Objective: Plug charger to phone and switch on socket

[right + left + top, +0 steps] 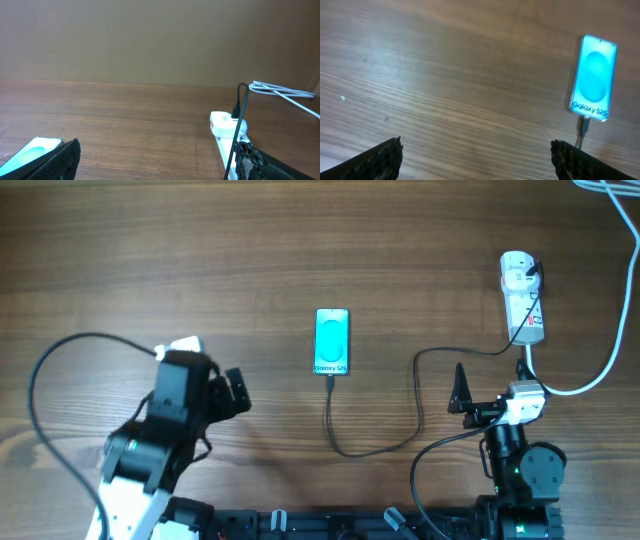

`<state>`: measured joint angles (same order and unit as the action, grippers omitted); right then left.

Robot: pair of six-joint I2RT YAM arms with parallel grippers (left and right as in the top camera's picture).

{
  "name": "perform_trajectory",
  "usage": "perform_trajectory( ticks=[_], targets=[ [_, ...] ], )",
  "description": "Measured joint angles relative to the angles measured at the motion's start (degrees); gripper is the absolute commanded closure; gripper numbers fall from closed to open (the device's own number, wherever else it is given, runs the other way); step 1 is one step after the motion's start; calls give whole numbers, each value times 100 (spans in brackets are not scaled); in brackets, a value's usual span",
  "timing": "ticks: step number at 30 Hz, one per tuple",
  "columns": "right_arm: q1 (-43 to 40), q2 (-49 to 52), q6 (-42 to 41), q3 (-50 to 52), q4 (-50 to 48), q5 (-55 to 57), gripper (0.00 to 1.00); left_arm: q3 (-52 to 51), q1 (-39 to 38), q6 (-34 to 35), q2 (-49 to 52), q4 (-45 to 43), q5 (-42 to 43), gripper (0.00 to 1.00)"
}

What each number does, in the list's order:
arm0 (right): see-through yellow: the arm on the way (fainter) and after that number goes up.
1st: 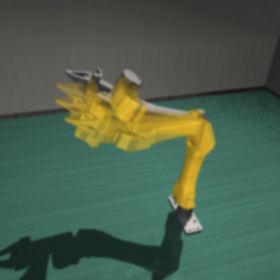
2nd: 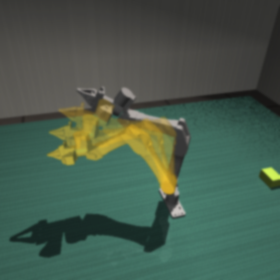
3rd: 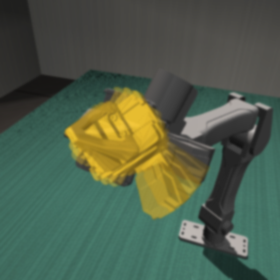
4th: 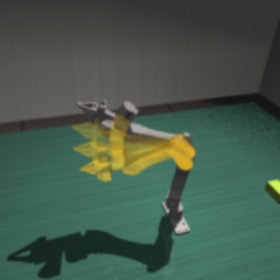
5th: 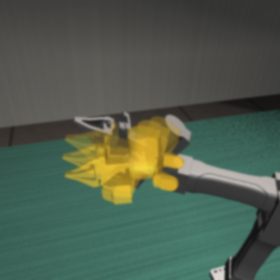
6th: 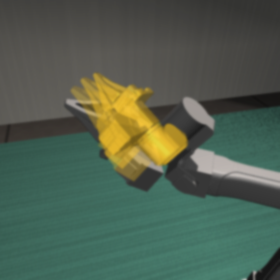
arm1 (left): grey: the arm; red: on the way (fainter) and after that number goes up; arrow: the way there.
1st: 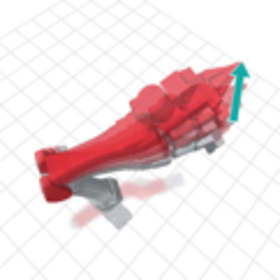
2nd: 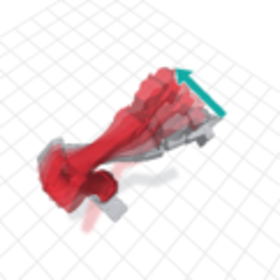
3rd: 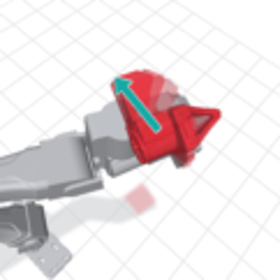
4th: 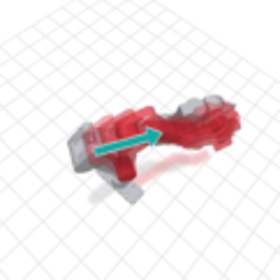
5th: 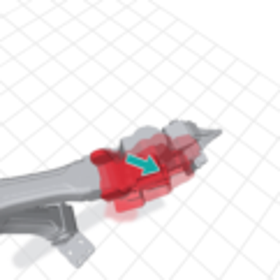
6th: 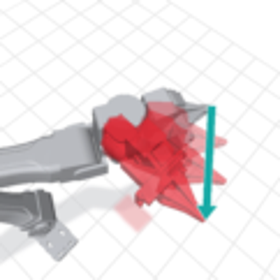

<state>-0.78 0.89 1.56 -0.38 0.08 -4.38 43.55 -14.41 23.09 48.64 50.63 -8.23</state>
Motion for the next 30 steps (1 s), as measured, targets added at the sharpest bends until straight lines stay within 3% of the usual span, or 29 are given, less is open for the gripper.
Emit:
perform_trajectory(
  ticks=[4, 7, 16, 21, 30],
  targets=[
    [0, 0, 0, 0, -2, 0, 0, -402, 393, -673, -831, -627, 385, 0],
    [0, 0, 0, 0, -2, -2, 0, -861, 616, -1034, -1298, -1569, 811, 0],
    [0, 0, 0, 0, -2, -2, 0, -2977, 931, -1259, -3027, -3941, 1628, 0],
    [0, 0, 0, 0, -2, -2, 0, -3635, 946, -1281, -3810, -4214, 1698, 0],
    [0, 0, 0, 0, -2, -2, 0, -3823, 1298, -1296, -4575, -4299, 1652, 0]
  ],
)
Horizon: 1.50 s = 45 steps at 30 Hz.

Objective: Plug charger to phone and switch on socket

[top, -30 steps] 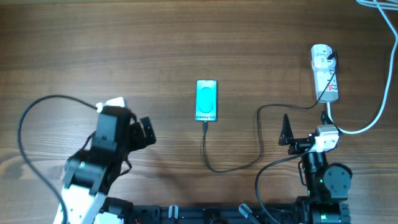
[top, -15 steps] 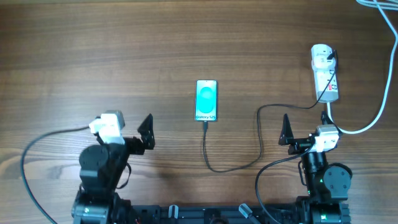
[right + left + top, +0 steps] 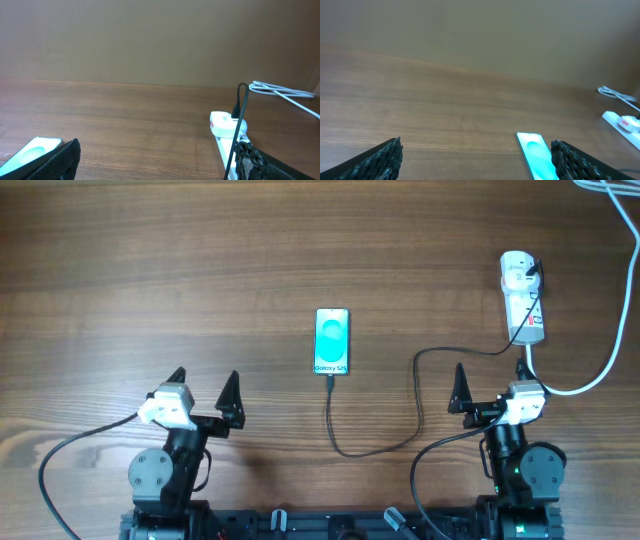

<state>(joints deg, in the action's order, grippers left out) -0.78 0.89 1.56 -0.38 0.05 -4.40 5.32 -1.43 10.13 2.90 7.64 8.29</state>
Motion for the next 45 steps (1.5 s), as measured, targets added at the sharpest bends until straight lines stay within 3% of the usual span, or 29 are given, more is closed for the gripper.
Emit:
perform_trajectory(
  ticks=[21, 36, 45],
  targets=[
    [0, 0, 0, 0, 0, 2, 0, -459, 271, -2, -212, -350, -957, 0],
    [0, 0, 0, 0, 0, 0, 0, -459, 332, -778, -212, -337, -772, 0],
    [0, 0, 0, 0, 0, 0, 0, -459, 273, -903, -212, -337, -756, 0]
  ],
)
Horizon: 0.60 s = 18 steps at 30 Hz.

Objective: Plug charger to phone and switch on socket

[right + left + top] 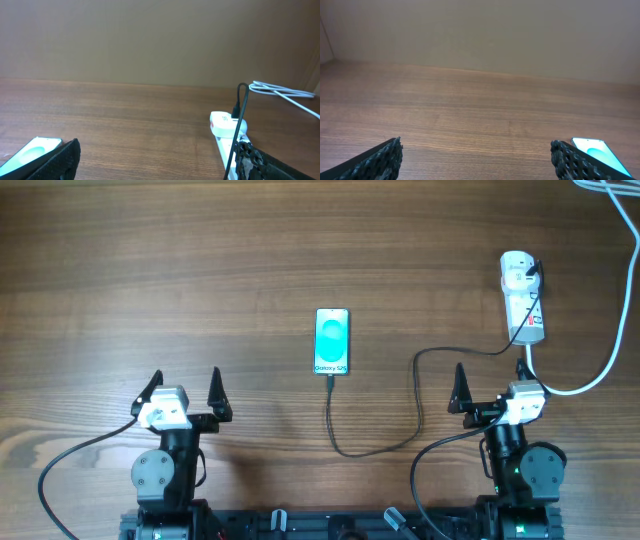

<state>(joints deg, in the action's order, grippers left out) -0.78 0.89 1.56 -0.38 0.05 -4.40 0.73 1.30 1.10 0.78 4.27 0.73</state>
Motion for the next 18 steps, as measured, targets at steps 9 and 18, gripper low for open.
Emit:
perform_trajectory(
  ticks=[9, 18],
  targets=[
    [0, 0, 0, 0, 0, 0, 0, 0, -7, -129, 0, 0, 0, 0],
    [0, 0, 0, 0, 0, 0, 0, 0, -7, -129, 0, 0, 0, 0]
  ],
)
